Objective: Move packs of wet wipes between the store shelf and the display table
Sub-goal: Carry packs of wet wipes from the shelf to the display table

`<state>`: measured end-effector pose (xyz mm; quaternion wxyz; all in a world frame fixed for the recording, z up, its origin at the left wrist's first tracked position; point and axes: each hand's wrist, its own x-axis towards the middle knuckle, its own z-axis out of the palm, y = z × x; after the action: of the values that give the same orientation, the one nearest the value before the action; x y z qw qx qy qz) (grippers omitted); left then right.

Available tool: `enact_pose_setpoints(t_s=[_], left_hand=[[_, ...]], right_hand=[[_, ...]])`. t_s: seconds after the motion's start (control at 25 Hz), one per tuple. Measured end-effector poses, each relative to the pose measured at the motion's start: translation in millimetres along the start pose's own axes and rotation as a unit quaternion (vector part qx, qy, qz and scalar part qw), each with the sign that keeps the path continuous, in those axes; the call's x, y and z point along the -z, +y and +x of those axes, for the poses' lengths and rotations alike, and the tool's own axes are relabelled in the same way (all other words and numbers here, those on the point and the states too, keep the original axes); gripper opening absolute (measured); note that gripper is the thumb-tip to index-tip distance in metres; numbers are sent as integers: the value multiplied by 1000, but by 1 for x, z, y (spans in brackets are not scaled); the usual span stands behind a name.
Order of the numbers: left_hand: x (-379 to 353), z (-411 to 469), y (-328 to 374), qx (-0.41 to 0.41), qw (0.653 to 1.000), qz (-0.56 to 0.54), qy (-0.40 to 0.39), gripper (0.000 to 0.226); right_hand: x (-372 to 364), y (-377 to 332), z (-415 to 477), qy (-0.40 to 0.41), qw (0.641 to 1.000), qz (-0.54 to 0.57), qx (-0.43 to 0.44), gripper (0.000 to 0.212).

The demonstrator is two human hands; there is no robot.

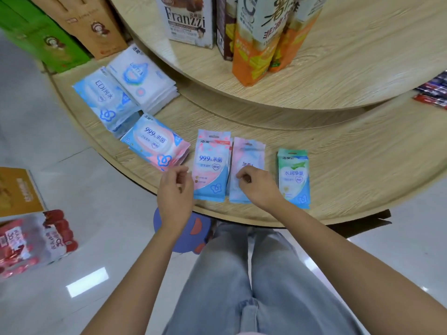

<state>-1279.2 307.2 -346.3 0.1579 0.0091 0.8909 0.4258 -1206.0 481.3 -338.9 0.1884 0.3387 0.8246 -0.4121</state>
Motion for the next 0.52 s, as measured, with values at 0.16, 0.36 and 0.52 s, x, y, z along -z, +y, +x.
enact_pose_setpoints(t_s=[0.16, 0.36, 0.52], left_hand=[[-1, -36, 24, -96, 969, 43, -223, 12], [-73, -71, 50, -270, 795, 256, -479, 22], [-135, -135, 89, -448, 637, 343, -525, 23]], right_hand=[[25, 49, -46, 29, 998, -51, -11, 25], [25, 121, -133, 88, 988, -22, -127, 23], [-9, 180, -232, 166, 954, 79, -239, 28]])
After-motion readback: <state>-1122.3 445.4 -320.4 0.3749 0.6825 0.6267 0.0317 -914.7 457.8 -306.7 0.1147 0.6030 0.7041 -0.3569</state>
